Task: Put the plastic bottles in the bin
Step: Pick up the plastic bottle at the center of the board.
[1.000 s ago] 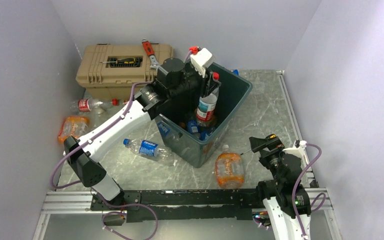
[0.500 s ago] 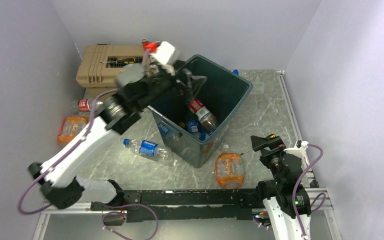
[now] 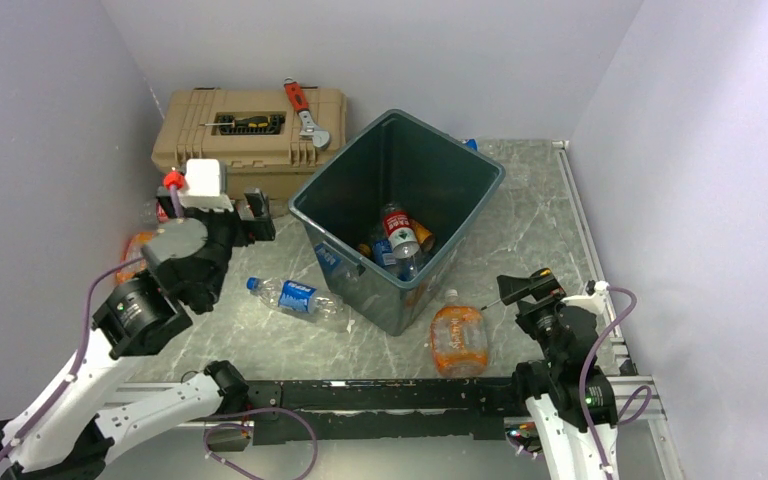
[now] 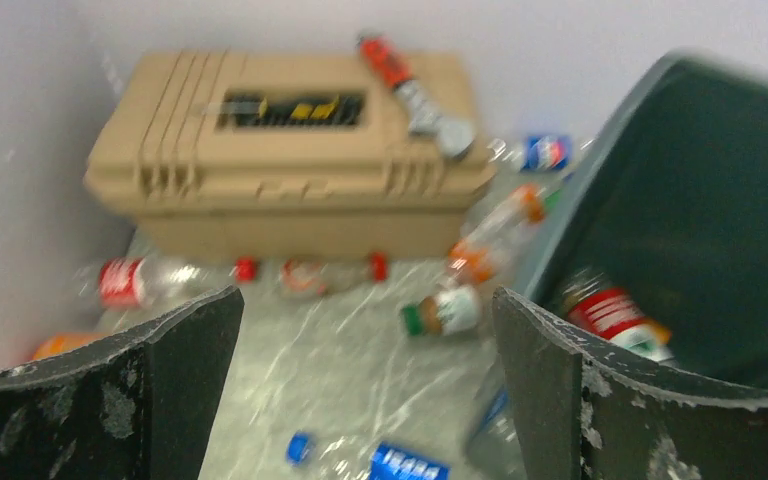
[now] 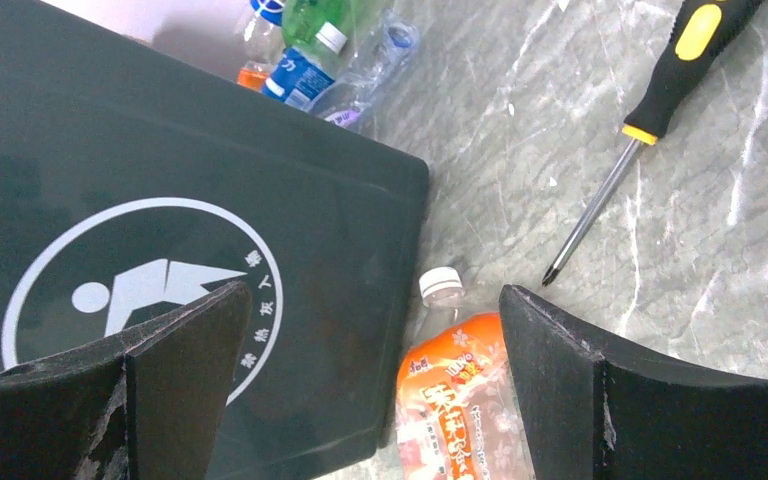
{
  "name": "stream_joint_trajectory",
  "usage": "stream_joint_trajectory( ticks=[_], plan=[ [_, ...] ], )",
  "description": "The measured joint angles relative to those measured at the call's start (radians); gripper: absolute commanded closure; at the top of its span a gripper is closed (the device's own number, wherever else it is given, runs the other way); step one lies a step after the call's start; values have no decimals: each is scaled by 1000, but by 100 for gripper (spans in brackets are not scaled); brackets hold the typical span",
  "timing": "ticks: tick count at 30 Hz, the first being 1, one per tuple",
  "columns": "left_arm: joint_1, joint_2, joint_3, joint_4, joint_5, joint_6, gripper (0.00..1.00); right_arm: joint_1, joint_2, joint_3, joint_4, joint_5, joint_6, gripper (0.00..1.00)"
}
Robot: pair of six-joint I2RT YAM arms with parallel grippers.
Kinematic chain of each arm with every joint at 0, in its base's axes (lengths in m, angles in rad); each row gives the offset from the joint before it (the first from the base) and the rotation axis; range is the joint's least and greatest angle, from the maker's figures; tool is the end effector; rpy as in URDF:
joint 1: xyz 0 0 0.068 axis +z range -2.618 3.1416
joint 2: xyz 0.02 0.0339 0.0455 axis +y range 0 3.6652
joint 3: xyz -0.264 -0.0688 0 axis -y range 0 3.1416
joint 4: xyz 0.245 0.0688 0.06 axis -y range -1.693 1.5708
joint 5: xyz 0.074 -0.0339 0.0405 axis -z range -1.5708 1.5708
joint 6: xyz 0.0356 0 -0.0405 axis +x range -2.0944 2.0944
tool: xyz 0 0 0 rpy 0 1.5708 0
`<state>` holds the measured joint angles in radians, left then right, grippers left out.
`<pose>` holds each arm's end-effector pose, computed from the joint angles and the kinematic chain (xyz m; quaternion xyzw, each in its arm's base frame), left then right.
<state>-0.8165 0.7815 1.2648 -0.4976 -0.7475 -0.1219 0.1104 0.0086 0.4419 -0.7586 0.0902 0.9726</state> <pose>0.1010 -0.0722 0.4650 -0.0154 0.7106 -0.0636 0.7005 0.0569 0.0031 0.2381 0.3630 0.7262 0.2689 0.5182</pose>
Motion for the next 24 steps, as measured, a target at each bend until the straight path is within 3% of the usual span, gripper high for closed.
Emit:
stream_joint_trajectory(
  ticks=[4, 7, 10, 13, 15, 20, 24],
  plan=[
    [24, 0, -68, -135, -86, -91, 1, 0, 0, -10, -4, -13, 0, 1],
    [128, 28, -92, -190, -73, -159, 1, 0, 0, -10, -4, -17, 0, 1],
    [323, 74, -95, -214, 21, -214, 1, 0, 0, -10, -5, -20, -1, 1],
    [603, 142, -98, -226, 213, -287, 0, 0, 0, -10, -5, -21, -3, 1],
    [711, 185, -113, -224, 288, -335, 1, 0, 0, -10, -8, -24, -4, 1],
    [850, 280, -208, -222, 478, -446, 0, 0, 0, -10, -10, -46, -13, 1],
    [877, 322, -303, -217, 587, -528, 1, 0, -1, -10, -11, -64, -26, 1]
  ],
)
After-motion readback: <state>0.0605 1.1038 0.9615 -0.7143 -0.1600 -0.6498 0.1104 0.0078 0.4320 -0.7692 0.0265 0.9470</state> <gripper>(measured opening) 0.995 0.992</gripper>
